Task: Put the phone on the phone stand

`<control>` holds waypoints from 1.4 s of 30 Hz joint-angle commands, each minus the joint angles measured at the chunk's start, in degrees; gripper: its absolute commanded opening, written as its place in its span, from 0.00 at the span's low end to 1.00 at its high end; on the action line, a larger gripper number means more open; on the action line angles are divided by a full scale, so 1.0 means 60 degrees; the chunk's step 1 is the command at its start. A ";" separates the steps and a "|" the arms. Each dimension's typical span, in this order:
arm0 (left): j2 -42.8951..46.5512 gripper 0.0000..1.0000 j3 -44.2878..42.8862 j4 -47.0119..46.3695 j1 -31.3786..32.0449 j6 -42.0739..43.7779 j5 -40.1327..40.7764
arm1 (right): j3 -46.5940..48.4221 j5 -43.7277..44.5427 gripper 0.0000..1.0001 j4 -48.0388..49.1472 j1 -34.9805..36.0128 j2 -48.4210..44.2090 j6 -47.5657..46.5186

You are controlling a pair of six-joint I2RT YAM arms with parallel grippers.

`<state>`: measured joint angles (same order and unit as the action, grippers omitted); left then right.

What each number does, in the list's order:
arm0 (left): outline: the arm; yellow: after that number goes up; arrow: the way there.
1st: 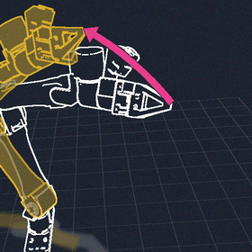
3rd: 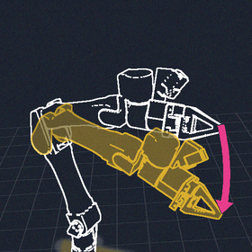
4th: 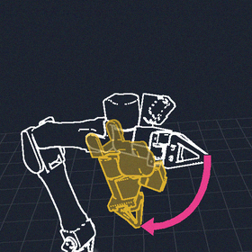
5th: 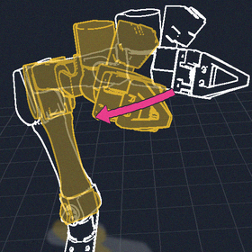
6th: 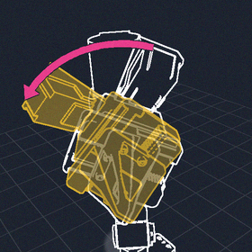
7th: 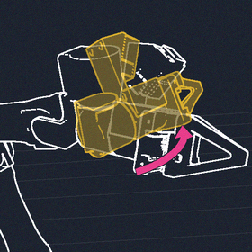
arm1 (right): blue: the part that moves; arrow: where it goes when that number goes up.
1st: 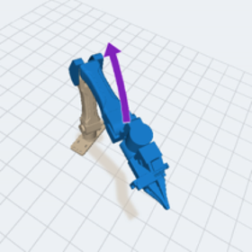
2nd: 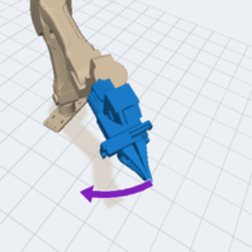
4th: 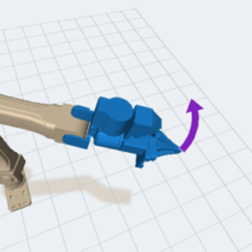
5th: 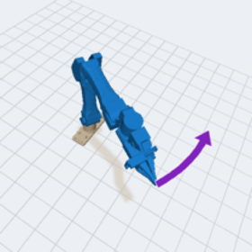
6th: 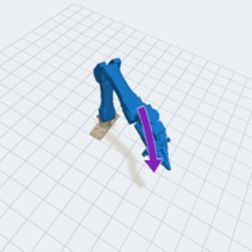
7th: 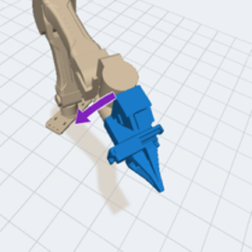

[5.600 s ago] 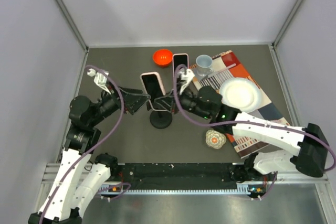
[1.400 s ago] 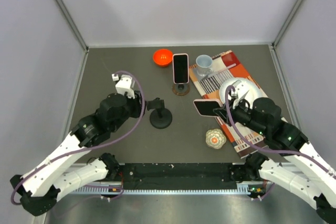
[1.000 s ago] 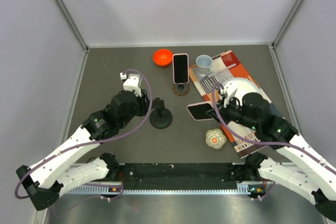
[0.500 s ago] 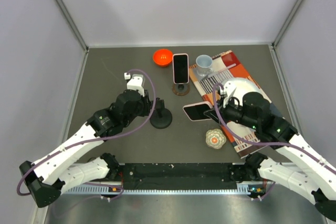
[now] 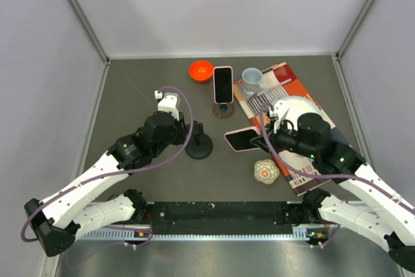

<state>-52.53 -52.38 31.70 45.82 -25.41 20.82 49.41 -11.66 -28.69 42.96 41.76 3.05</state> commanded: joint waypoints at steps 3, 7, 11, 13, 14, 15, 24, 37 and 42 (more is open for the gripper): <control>-0.0004 0.33 0.0087 -0.0084 0.0024 0.0074 -0.0130 | 0.0291 -0.0326 0.00 0.1295 0.0032 -0.0046 0.0078; -0.0092 0.32 0.0087 -0.0084 0.0024 0.0148 -0.0101 | 0.0320 -0.0400 0.00 0.1310 0.0018 0.0028 0.0122; -0.0092 0.36 0.0161 -0.0069 0.0024 0.0177 -0.0013 | 0.0349 -0.0415 0.00 0.1310 0.0018 0.0028 0.0151; -0.0092 0.36 0.0190 -0.0069 0.0024 0.0221 0.0031 | 0.0349 -0.0429 0.00 0.1310 0.0032 0.0042 0.0151; -0.0107 0.36 0.0190 -0.0069 0.0024 0.0250 0.0017 | 0.0349 -0.0430 0.00 0.1324 0.0018 0.0057 0.0166; -0.0107 0.36 0.0190 -0.0084 0.0024 0.0294 0.0017 | 0.0364 -0.0459 0.00 0.1339 0.0032 0.0071 0.0166; 0.0302 0.00 0.0715 -0.0726 0.0024 0.2440 -0.0420 | 0.0876 -0.3074 0.00 0.1470 0.0061 0.1022 -0.0990; 0.0787 0.00 0.0557 -0.0978 0.0009 0.5787 -0.4055 | 0.3702 -0.7167 0.00 0.0477 0.1145 0.4552 -0.4972; 0.0860 0.00 0.0322 -0.0583 0.0009 0.6401 -0.4933 | 0.4873 -0.6729 0.00 -0.0066 0.1789 0.5563 -0.5809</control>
<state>-48.45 -48.05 25.96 45.63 8.21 0.95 71.46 -49.08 -28.64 50.89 72.71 -24.03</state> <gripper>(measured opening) 0.044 0.131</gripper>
